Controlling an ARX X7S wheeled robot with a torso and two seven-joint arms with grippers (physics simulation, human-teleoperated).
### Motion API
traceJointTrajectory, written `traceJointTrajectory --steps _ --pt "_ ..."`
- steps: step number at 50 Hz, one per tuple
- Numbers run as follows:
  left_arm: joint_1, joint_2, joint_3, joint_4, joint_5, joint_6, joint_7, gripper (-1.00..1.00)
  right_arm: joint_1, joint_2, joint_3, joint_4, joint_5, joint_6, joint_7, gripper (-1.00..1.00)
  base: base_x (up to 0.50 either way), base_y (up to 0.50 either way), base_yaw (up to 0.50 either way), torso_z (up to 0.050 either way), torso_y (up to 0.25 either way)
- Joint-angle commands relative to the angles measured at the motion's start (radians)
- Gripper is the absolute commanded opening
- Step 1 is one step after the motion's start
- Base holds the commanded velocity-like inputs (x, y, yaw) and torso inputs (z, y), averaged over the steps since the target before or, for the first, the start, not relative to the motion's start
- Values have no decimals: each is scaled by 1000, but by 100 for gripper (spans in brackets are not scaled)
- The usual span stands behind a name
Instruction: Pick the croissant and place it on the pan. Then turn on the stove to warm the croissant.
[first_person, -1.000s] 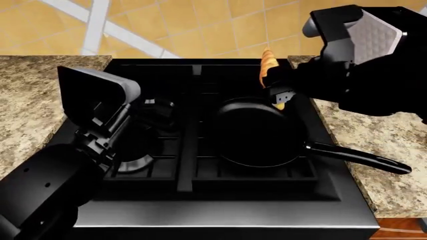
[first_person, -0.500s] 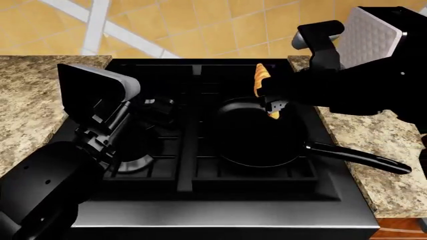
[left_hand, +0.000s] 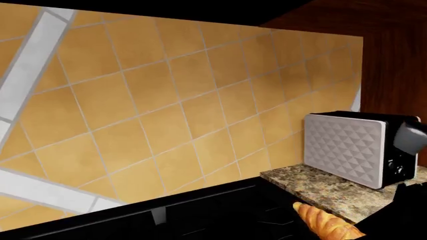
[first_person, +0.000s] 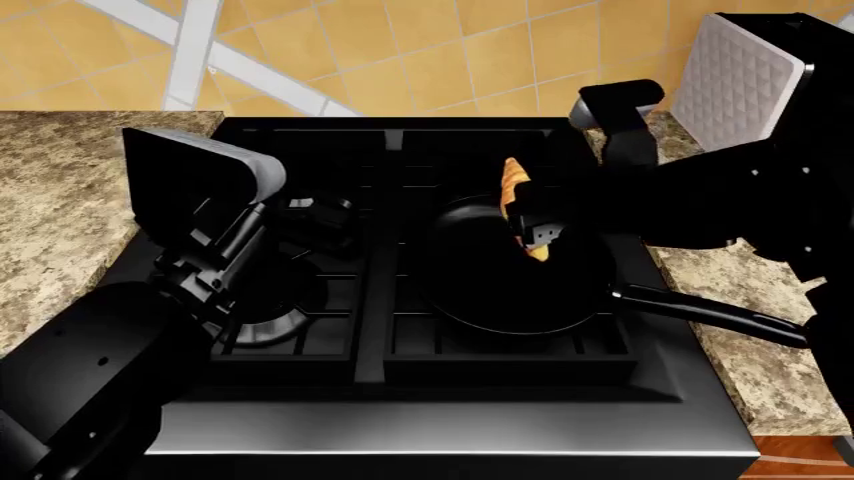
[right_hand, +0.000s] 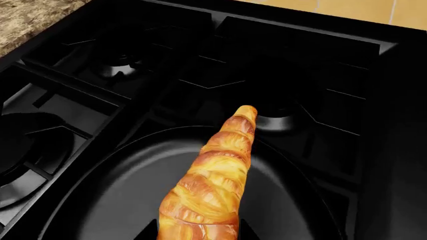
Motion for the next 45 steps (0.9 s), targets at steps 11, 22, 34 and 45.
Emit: traceJointTrajectory --steps 11,22,34,45 --pt "2 -4 7 -1 -3 5 -1 100 -41 -8 -19 17 2 10 -28 -100 0 0 0 0 0" --pt "5 -8 5 7 -9 5 -5 100 -62 -3 -17 6 14 15 -12 -100 0 0 0 0 0" --pt "1 -7 10 3 -9 8 -7 100 -69 -5 -27 13 9 12 -22 -100 0 0 0 0 0" --pt "-2 -6 16 -3 -10 9 -8 100 -75 -13 -39 35 1 7 -41 -100 0 0 0 0 0"
